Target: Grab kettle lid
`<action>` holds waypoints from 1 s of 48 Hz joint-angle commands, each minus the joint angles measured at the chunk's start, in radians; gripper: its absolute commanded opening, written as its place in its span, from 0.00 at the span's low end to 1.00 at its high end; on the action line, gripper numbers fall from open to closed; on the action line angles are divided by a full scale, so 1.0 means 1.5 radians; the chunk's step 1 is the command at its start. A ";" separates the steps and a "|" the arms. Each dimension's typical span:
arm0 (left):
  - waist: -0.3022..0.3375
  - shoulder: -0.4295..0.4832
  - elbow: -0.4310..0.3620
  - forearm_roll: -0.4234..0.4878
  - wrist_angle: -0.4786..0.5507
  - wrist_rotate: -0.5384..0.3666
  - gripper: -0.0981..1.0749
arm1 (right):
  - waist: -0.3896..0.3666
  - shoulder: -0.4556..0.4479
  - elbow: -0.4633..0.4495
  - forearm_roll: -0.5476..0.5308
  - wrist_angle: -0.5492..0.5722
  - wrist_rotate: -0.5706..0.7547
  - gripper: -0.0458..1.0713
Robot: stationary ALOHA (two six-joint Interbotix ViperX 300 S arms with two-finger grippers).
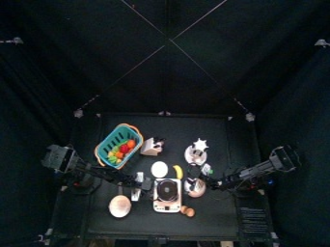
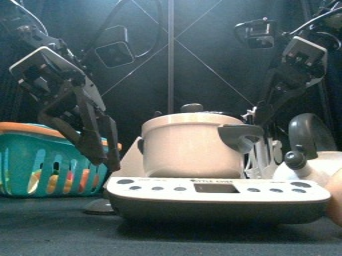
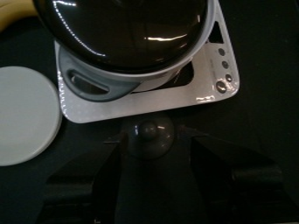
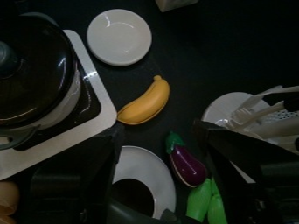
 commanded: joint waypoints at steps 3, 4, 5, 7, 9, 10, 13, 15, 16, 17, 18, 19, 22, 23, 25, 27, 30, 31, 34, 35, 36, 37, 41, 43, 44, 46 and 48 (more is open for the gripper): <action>0.000 0.011 -0.006 -0.013 -0.019 0.000 0.82 | -0.002 -0.008 -0.006 -0.001 -0.001 0.001 0.89; 0.000 0.014 -0.006 -0.015 -0.021 0.000 0.82 | -0.002 -0.008 -0.006 -0.001 -0.001 0.001 0.89; 0.001 0.017 -0.007 -0.017 -0.024 0.000 0.82 | -0.002 -0.008 -0.006 -0.001 -0.001 0.001 0.89; 0.000 0.022 -0.006 -0.020 -0.029 0.000 0.82 | -0.002 -0.008 -0.006 0.000 -0.001 0.001 0.89; 0.000 0.026 -0.006 -0.024 -0.036 0.000 0.82 | -0.002 -0.007 -0.006 0.001 -0.001 0.001 0.89; 0.001 0.029 -0.006 -0.026 -0.041 0.000 0.82 | -0.002 -0.007 -0.006 0.001 -0.001 0.001 0.89; 0.001 0.032 -0.006 -0.028 -0.049 0.000 0.82 | -0.002 -0.007 -0.005 0.003 -0.001 0.001 0.89; 0.001 0.035 -0.007 -0.029 -0.054 0.000 0.82 | -0.002 -0.008 -0.005 0.003 -0.002 0.001 0.89; 0.001 0.036 -0.007 -0.029 -0.056 0.000 0.82 | -0.002 -0.007 -0.005 0.003 -0.001 0.001 0.89; 0.001 0.036 -0.007 -0.031 -0.056 0.000 0.82 | -0.002 -0.007 -0.005 0.003 -0.001 0.001 0.89; 0.001 0.037 -0.007 -0.031 -0.057 0.000 0.81 | -0.002 -0.007 -0.005 0.003 -0.001 0.001 0.89; 0.001 0.038 -0.006 -0.032 -0.059 0.000 0.81 | -0.002 -0.007 -0.005 0.003 -0.001 0.001 0.89; 0.001 0.039 -0.006 -0.035 -0.059 0.000 0.81 | -0.003 -0.006 -0.005 0.003 -0.001 0.001 0.89; 0.001 0.039 -0.005 -0.036 -0.059 0.000 0.81 | -0.002 -0.006 -0.005 0.003 -0.001 0.001 0.89; 0.001 0.041 -0.005 -0.039 -0.060 0.000 0.81 | -0.002 -0.006 -0.005 0.003 -0.001 0.001 0.89; 0.001 0.043 -0.006 -0.042 -0.059 0.000 0.81 | -0.002 -0.006 -0.005 0.003 -0.001 0.001 0.89; 0.001 0.045 -0.006 -0.046 -0.059 0.000 0.81 | -0.002 -0.006 -0.005 0.003 -0.002 0.001 0.89; 0.001 0.046 -0.005 -0.046 -0.059 0.001 0.81 | -0.002 -0.006 -0.005 0.003 -0.002 0.001 0.89; 0.001 0.050 -0.005 -0.046 -0.060 0.000 0.81 | -0.002 -0.006 -0.005 0.003 -0.003 0.001 0.89; 0.002 0.052 -0.005 -0.046 -0.060 0.000 0.81 | -0.002 -0.006 -0.005 0.003 -0.003 0.001 0.89; 0.002 0.053 -0.006 -0.046 -0.060 0.000 0.81 | -0.003 -0.006 -0.005 0.003 -0.004 0.001 0.89; 0.001 0.055 -0.006 -0.046 -0.062 0.000 0.81 | -0.002 -0.006 -0.005 0.003 -0.005 0.001 0.89; 0.002 0.061 -0.007 -0.048 -0.061 -0.001 0.81 | -0.002 -0.006 -0.005 0.003 -0.006 0.001 0.89; 0.002 0.063 -0.007 -0.051 -0.061 0.000 0.81 | -0.002 -0.005 -0.004 0.003 -0.006 0.000 0.89; 0.002 0.064 -0.008 -0.052 -0.062 0.000 0.81 | -0.002 -0.006 -0.005 0.003 -0.006 0.001 0.89; 0.002 0.064 -0.008 -0.054 -0.062 0.000 0.81 | -0.002 -0.006 -0.004 0.003 -0.006 0.001 0.89; 0.002 0.063 -0.008 -0.055 -0.062 0.000 0.80 | -0.003 -0.006 -0.004 0.003 -0.006 0.001 0.89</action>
